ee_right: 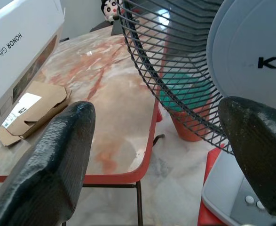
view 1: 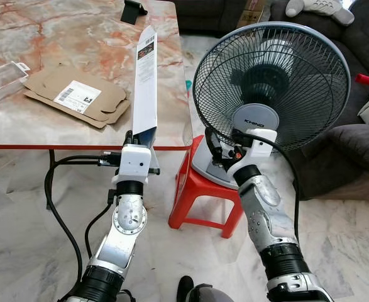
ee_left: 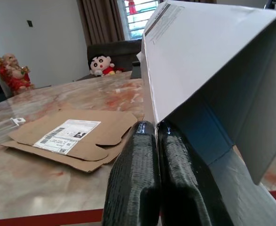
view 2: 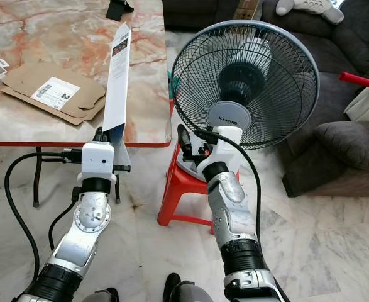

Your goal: Picking trash to rubbish bin

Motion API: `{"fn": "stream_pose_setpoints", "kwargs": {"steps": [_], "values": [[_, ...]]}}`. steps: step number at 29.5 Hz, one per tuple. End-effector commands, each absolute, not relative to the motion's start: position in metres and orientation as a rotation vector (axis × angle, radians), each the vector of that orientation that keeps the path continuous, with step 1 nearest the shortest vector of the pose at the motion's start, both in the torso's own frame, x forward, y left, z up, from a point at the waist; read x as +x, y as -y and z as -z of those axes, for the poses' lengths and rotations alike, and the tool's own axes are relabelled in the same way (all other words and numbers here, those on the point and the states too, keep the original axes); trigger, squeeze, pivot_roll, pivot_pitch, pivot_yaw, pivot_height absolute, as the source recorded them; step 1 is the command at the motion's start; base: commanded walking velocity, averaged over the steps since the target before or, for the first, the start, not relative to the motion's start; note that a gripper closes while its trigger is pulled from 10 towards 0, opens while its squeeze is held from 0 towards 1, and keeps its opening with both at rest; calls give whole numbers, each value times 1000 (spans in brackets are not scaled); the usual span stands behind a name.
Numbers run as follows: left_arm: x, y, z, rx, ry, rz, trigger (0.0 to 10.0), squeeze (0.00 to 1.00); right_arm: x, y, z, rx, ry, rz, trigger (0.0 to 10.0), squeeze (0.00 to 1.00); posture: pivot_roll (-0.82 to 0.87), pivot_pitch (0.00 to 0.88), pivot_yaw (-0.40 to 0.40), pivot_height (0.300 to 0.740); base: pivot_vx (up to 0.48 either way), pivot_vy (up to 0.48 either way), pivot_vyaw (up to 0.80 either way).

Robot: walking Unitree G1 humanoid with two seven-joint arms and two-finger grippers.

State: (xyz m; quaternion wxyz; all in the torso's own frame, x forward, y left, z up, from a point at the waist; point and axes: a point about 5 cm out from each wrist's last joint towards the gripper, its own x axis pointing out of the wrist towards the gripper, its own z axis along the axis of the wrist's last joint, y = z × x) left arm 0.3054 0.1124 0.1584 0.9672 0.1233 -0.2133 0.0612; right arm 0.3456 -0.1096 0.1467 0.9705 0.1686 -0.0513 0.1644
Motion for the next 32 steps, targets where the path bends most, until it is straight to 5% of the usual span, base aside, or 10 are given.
{"fn": "stream_pose_setpoints", "kwargs": {"steps": [1,32], "values": [[303,-108,-163,237,463,-108,10000,0,344,115,-140,341,92,-311,10000,0,18,156,-127,740,0,0,0],[306,-108,-161,232,446,-114,10000,0,345,122,-135,345,73,-287,10000,0,3,202,-147,740,-26,0,0]]}}
